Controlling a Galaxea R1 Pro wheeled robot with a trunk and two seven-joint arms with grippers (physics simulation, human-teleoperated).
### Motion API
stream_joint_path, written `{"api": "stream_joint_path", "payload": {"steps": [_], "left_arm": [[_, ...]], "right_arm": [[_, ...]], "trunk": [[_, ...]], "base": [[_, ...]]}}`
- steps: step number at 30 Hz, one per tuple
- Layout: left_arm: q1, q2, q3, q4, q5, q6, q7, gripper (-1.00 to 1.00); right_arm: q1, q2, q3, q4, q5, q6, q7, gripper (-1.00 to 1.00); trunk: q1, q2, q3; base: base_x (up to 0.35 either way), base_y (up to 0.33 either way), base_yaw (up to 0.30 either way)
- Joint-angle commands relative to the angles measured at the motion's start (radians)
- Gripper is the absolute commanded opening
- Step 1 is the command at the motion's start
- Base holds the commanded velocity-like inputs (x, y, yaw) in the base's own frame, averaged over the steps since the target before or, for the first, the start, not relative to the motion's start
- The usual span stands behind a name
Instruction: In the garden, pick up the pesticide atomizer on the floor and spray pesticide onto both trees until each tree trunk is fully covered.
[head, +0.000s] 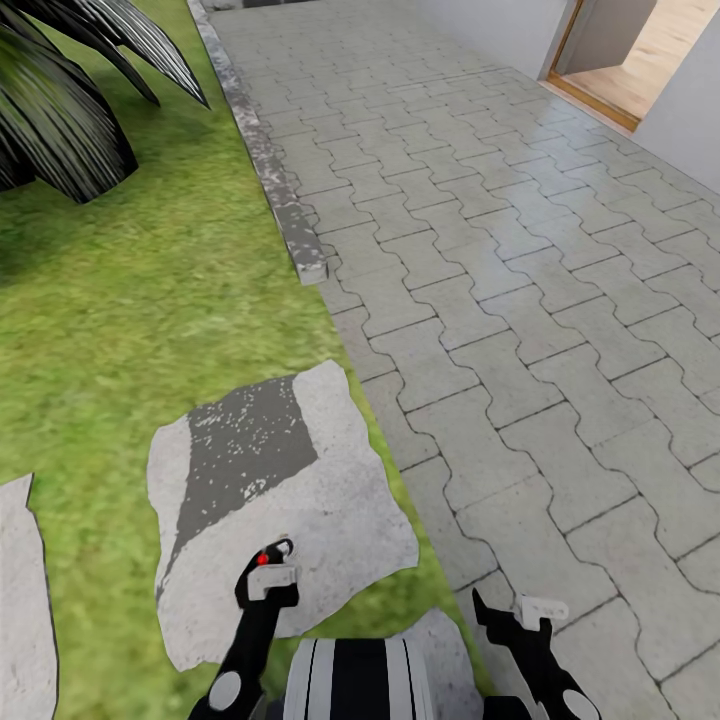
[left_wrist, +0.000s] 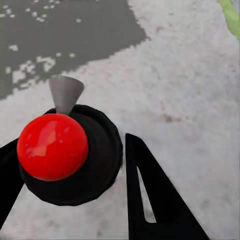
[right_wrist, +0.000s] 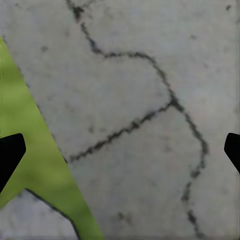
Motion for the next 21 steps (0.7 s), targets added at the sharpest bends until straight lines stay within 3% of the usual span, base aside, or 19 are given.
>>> {"api": "stream_joint_path", "payload": {"steps": [1,9,13,21], "left_arm": [[0.004,0.001,-0.005,-0.025,-0.004,0.024,0.036,-1.0],[0.036,0.003,-0.005,-0.186,-0.031,0.168,0.08,-1.0],[0.061,0.017,-0.005,-0.311,-0.034,0.267,0.085,-1.0],[0.088,0.047,-0.005,-0.481,-0.036,0.412,0.086,-1.0]], "right_arm": [[-0.001,0.001,-0.006,0.0,0.0,-0.002,0.01,1.0],[-0.001,0.0,-0.008,-0.009,0.0,-0.002,0.012,1.0],[-0.001,0.0,-0.009,-0.03,-0.001,-0.001,0.014,1.0],[-0.001,-0.001,-0.008,-0.082,-0.001,0.002,0.015,1.0]], "trunk": [[0.0,0.0,0.0],[0.0,0.0,0.0],[0.0,0.0,0.0],[0.0,0.0,0.0]], "base": [[0.0,0.0,0.0],[0.0,0.0,0.0],[0.0,0.0,0.0],[0.0,0.0,0.0]]}}
